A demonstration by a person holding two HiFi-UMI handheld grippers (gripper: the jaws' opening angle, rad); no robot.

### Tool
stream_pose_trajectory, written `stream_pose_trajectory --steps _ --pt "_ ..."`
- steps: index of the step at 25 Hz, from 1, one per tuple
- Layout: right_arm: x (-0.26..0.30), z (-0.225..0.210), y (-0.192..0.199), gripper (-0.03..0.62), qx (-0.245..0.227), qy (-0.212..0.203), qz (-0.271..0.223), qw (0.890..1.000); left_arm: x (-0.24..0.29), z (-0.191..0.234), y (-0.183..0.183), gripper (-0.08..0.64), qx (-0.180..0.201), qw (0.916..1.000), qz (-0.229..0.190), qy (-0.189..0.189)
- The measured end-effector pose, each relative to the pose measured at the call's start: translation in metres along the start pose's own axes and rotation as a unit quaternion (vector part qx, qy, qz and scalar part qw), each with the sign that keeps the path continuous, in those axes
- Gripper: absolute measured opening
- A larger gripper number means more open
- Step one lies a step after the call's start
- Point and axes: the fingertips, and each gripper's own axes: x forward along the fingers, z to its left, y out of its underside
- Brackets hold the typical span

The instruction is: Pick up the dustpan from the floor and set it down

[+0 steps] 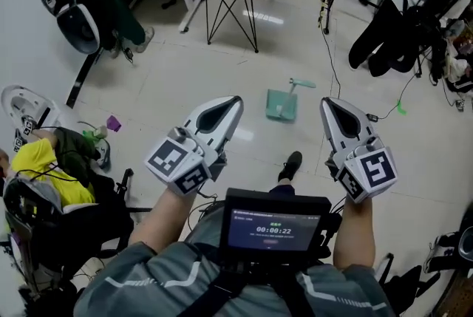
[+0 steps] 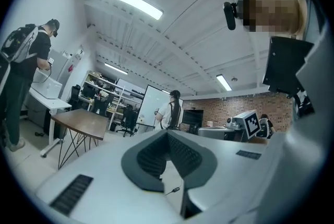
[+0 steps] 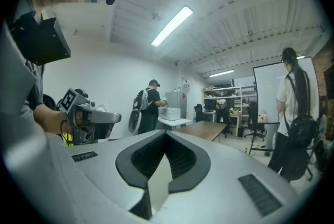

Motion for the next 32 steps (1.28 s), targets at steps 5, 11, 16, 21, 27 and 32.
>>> stream_pose_trajectory --steps 5,11,16,21,27,32 --pt "-0.053 0.064 -0.015 0.016 -0.011 0.038 0.007 0.999 -0.057 -0.035 0.004 0.017 -0.009 0.9992 0.004 0.039" --pt "-0.108 0.096 -0.040 0.016 -0.034 0.053 0.026 0.998 -0.090 -0.083 -0.010 0.017 -0.010 0.9983 0.014 0.056" --pt "-0.177 0.110 -0.017 0.017 -0.031 0.040 0.025 0.998 -0.109 -0.142 0.010 0.017 -0.001 0.9993 0.004 0.038" --pt "-0.236 0.104 -0.012 0.016 -0.027 0.024 0.027 0.999 -0.099 -0.206 0.020 0.017 0.000 0.9993 0.010 0.036" --pt "-0.344 0.107 -0.009 0.016 -0.017 -0.007 0.026 0.999 -0.101 -0.326 0.042 0.017 0.009 0.9992 0.027 0.027" --pt "-0.428 0.104 0.008 0.016 0.000 -0.027 0.029 0.999 -0.116 -0.410 0.071 0.018 -0.005 0.9995 0.031 -0.006"
